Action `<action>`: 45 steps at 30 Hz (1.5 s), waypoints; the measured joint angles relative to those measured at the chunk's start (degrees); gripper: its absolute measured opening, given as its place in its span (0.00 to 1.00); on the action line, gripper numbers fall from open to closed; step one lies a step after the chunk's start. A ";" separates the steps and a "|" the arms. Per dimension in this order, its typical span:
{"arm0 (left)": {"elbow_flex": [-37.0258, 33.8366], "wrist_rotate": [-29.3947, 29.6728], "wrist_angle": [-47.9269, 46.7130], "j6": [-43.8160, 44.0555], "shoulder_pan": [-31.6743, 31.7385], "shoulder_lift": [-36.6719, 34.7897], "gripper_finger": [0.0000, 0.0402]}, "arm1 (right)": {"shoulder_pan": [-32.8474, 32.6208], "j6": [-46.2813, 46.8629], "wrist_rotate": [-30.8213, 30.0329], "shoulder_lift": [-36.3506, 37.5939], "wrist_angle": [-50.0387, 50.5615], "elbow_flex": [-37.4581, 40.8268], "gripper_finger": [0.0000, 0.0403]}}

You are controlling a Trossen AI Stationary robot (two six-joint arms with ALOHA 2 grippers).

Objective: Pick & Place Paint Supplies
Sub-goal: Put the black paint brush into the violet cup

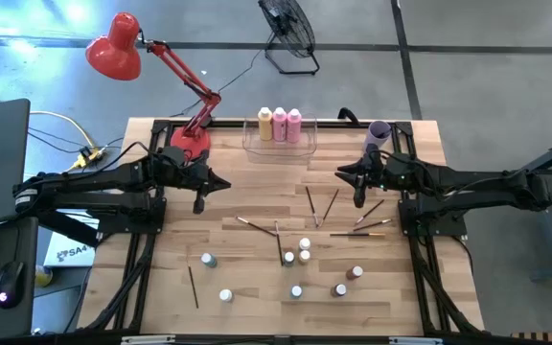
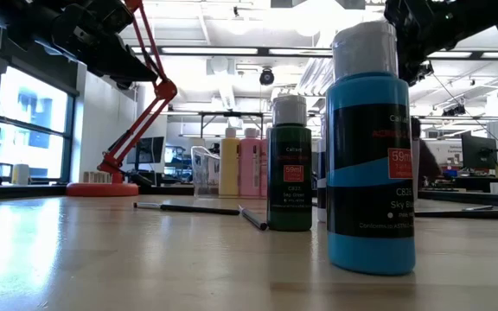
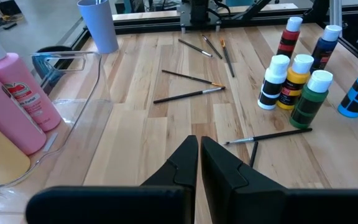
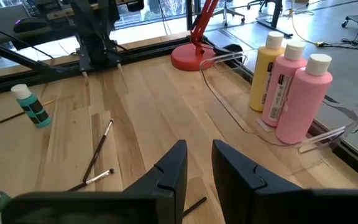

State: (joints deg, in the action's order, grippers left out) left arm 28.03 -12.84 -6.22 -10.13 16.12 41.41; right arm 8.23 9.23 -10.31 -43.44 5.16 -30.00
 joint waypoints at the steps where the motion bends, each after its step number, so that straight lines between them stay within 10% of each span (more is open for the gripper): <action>1: 0.00 0.00 0.00 0.00 0.00 0.00 0.04 | 0.00 0.00 0.00 0.00 0.28 0.00 0.16; 10: 0.00 0.00 0.00 0.02 0.00 -0.02 0.04 | 0.00 -0.40 1.07 0.00 2.78 0.01 0.16; 17: 0.00 0.00 0.00 0.00 0.00 -0.01 0.04 | -0.63 -0.43 16.69 0.00 8.32 0.02 0.15; 45: 0.00 0.00 0.04 -0.02 0.00 -0.02 0.04 | -2.25 -12.09 8.72 -10.64 34.14 -13.44 0.01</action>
State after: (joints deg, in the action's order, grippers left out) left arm 28.03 -12.84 -6.17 -10.15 16.12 41.39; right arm 5.98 -2.85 -1.58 -54.08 39.30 -43.44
